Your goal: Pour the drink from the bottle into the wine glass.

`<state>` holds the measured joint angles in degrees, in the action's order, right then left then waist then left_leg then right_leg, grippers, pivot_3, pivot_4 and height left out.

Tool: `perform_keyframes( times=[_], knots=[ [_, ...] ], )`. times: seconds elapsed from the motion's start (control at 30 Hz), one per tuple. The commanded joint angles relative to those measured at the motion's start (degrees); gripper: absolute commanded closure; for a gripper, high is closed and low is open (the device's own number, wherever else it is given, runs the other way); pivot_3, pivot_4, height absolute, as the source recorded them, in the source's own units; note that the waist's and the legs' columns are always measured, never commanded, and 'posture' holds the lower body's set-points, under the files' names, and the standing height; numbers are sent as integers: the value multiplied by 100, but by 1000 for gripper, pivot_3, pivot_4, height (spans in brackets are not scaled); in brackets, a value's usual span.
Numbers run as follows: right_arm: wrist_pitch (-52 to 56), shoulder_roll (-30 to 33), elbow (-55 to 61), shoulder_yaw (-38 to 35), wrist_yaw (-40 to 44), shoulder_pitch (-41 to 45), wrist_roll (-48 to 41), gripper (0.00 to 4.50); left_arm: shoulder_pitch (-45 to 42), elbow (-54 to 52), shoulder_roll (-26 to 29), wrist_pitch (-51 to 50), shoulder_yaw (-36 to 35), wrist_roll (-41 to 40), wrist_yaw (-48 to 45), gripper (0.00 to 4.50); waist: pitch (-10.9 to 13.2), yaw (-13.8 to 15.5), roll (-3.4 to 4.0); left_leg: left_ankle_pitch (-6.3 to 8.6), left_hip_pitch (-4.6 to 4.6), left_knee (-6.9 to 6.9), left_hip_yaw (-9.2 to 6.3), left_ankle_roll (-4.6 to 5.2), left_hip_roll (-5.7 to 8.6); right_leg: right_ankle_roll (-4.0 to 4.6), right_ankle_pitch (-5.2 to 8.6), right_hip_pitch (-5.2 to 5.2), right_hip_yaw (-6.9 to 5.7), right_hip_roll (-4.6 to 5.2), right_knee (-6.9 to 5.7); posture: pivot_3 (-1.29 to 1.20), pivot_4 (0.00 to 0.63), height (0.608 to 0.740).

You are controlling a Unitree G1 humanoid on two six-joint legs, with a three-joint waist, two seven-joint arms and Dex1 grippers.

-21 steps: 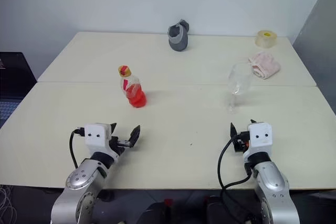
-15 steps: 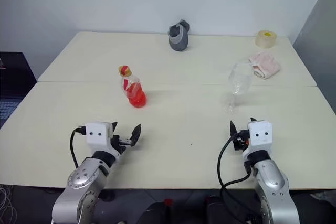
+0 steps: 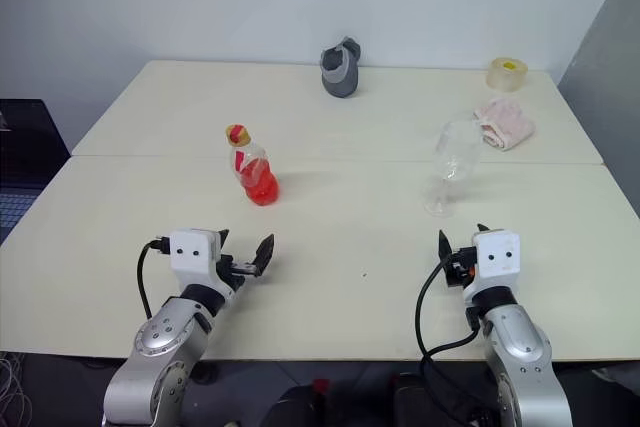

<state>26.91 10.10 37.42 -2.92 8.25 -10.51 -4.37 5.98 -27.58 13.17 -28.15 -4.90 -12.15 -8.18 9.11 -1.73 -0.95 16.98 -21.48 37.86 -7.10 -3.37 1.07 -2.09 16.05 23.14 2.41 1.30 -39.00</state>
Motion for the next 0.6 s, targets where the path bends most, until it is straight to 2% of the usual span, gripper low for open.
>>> perform_keyframes(
  times=[0.03, 0.2, 0.43, 0.6],
  knots=[
    [-152, 54, 135, -97, 80, 56, -102, 885, -101, -179, 18, 63, -60, 16, -9, 16, 0, 0, 0, 0, 0, 0, 0, 0, 0, 0, 0, 0, 0, 0, 0, 0, 150, 740],
    [-66, 199, 45, -140, 613, 229, -641, 885, -327, 74, 89, 155, -155, 33, -47, 16, 0, 0, 0, 0, 0, 0, 0, 0, 1, 0, 0, 0, -1, 0, 0, 0, 150, 740],
    [19, 1034, -116, 30, 2435, 878, -2057, 885, -915, 746, 229, 343, -300, 40, -153, 16, 1, -3, 0, 0, 1, 1, -1, 1, 3, 0, -1, -2, -5, -1, 0, 0, 150, 740],
    [-174, 1434, -342, 344, 2969, 1121, -2124, 885, -1156, 1085, 205, 564, -258, 89, -178, 16, 1, 3, -1, 0, 1, 3, -3, 1, 5, 0, -1, -4, -6, 1, -1, 0, 150, 740]
  ],
)
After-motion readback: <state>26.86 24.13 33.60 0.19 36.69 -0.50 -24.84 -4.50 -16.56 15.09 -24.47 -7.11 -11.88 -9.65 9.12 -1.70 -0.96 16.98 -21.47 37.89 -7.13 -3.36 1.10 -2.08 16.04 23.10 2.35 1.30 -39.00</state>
